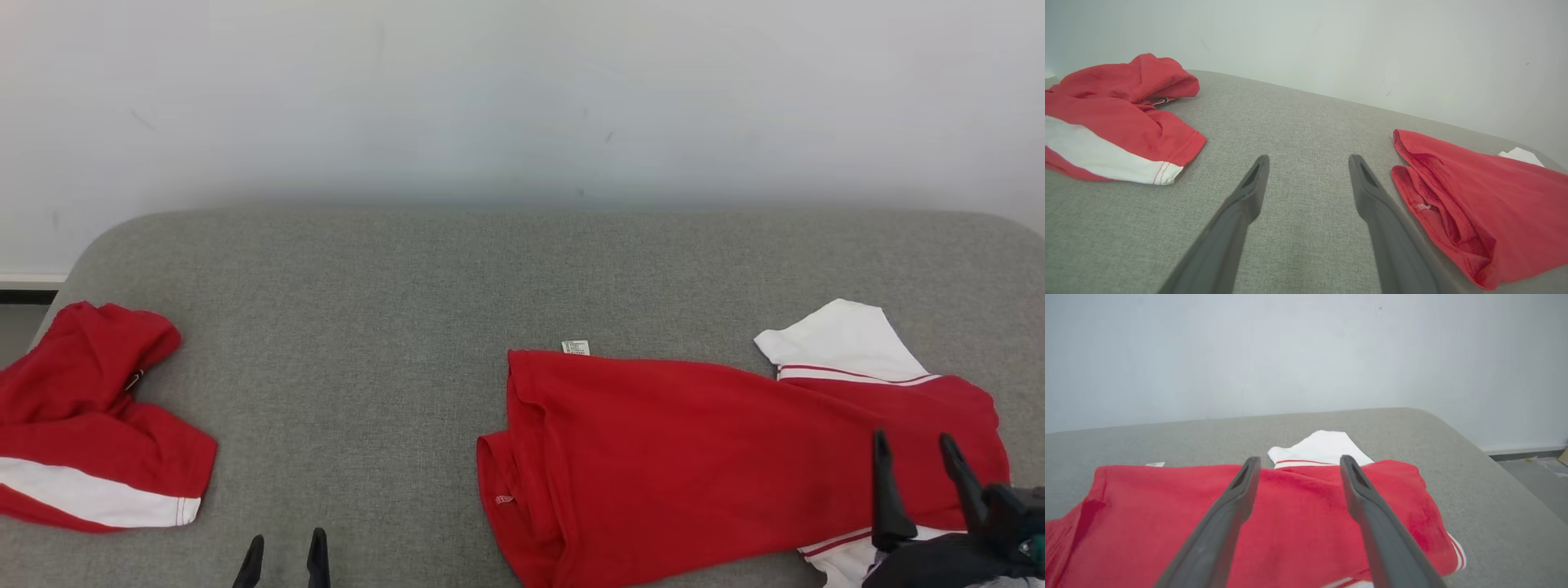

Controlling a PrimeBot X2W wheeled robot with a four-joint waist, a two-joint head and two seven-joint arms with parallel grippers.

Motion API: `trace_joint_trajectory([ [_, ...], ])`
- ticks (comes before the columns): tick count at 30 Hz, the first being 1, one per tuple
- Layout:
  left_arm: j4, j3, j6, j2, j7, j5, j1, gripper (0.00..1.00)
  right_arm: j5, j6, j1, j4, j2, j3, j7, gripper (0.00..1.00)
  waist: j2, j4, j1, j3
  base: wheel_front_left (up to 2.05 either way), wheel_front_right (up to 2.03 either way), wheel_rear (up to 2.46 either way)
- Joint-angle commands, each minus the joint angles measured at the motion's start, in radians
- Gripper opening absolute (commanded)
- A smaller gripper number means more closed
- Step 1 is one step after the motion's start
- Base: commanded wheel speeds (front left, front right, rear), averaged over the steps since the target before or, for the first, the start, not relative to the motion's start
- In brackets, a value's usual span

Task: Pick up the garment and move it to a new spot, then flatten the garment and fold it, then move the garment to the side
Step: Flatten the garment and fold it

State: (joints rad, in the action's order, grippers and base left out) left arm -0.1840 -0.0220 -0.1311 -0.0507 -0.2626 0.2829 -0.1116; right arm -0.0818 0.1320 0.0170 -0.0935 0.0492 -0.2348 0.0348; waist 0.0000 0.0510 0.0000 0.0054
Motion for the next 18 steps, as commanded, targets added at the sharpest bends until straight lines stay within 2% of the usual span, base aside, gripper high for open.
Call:
trace_joint_trajectory([
  [1, 0.001, 0.0, 0.001, 0.001, -0.003, -0.008, -0.013, 1.0, -0.012, -0.003, 0.006, 0.009, 0.002, 0.02, -0.029, 1.0, 0.0, 0.003, 0.0, -0.009, 0.0, 0.0, 0.0],
  [9, 0.006, -0.004, 0.001, 0.001, -0.003, -0.013, -0.025, 1.0, 0.009, -0.003, 0.042, 0.031, 0.002, 0.208, -0.21, 1.0, 0.0, 0.012, 0.0, -0.035, 0.0, 0.0, 0.0],
  [18, 0.015, -0.006, 0.001, 0.001, -0.003, -0.029, -0.043, 1.0, 0.002, -0.003, 0.06, 0.004, 0.002, 0.22, -0.227, 1.0, 0.0, -0.007, 0.0, -0.045, 0.0, 0.0, 0.0],
])
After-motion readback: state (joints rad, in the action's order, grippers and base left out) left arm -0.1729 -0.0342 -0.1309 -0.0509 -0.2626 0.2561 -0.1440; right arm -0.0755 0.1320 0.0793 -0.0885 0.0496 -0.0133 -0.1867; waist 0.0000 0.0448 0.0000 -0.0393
